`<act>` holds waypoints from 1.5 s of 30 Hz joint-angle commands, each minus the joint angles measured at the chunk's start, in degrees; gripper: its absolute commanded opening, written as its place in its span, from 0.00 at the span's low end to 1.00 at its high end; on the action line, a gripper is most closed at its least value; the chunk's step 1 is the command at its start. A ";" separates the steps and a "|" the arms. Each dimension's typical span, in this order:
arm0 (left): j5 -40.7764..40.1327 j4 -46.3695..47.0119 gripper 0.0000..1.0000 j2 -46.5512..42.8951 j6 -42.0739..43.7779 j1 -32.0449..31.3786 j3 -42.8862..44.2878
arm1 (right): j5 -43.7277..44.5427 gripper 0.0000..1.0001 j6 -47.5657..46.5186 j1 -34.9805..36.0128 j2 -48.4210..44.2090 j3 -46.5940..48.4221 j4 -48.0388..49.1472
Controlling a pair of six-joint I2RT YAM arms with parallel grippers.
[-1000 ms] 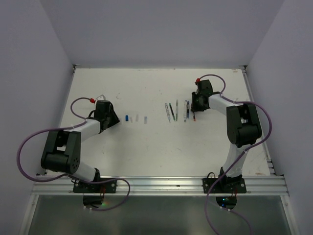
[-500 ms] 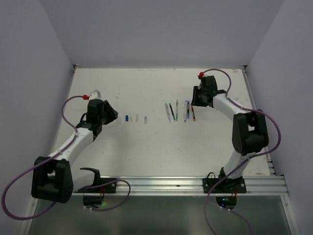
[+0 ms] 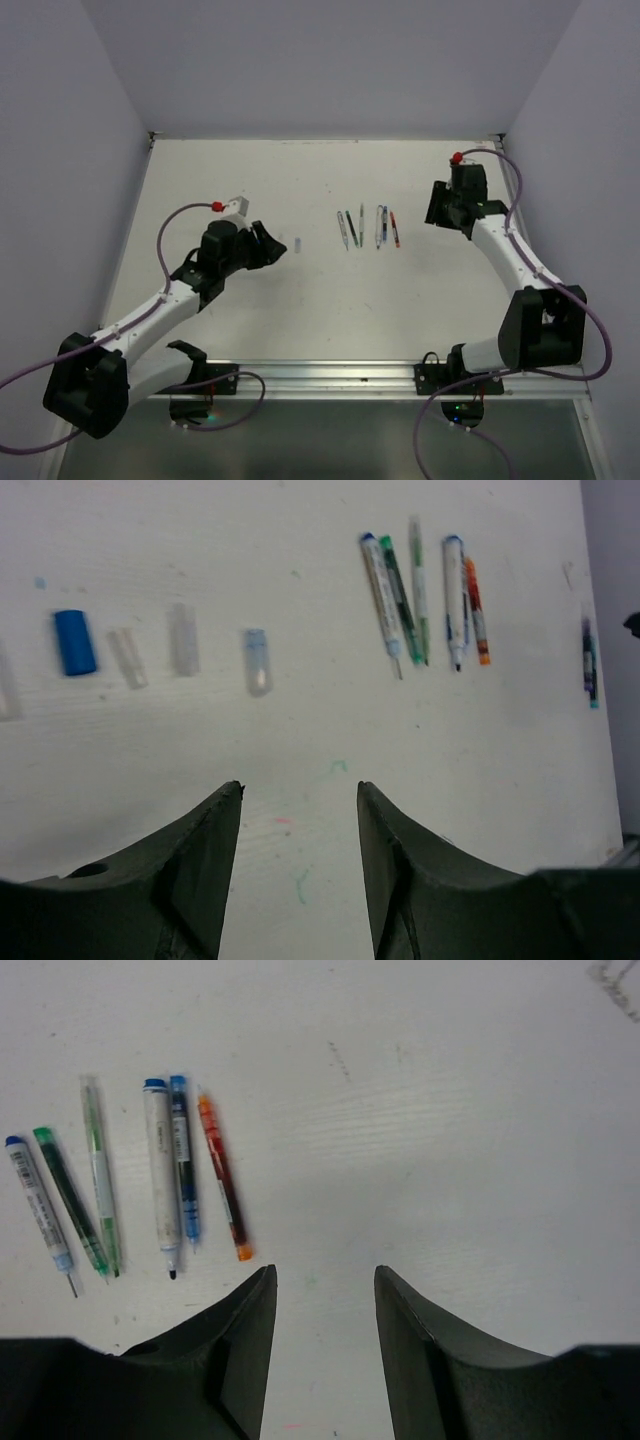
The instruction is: Open the pen caps
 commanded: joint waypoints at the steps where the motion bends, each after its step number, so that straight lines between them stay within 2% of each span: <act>1: 1.65 9.09 0.53 2.01 -2.00 -8.04 0.10 | 2.88 0.48 -0.35 -4.31 -5.74 -2.11 -4.01; 5: 2.70 12.79 0.52 6.06 -1.30 -16.72 1.25 | 4.55 0.48 -0.70 -8.53 -8.55 -4.75 -5.15; 12: 3.49 17.46 0.52 7.83 1.33 -24.92 1.43 | 7.81 0.49 -0.26 -15.48 -7.77 -8.88 -3.57; 18: 4.46 17.45 0.54 5.81 3.62 -25.37 0.20 | 6.41 0.52 -0.17 -22.68 -5.66 -9.33 -1.73; 24: 7.19 18.87 0.55 4.05 3.35 -25.37 -2.00 | 5.97 0.53 -0.96 -25.59 -1.62 -8.19 1.78; 30: 7.10 19.65 0.57 3.78 3.97 -25.37 -2.70 | 6.23 0.53 -2.10 -27.00 4.44 -7.14 4.86; 45: 7.19 20.88 0.58 6.16 4.32 -25.28 -3.41 | 7.37 0.53 -5.27 -27.79 11.57 -1.51 6.10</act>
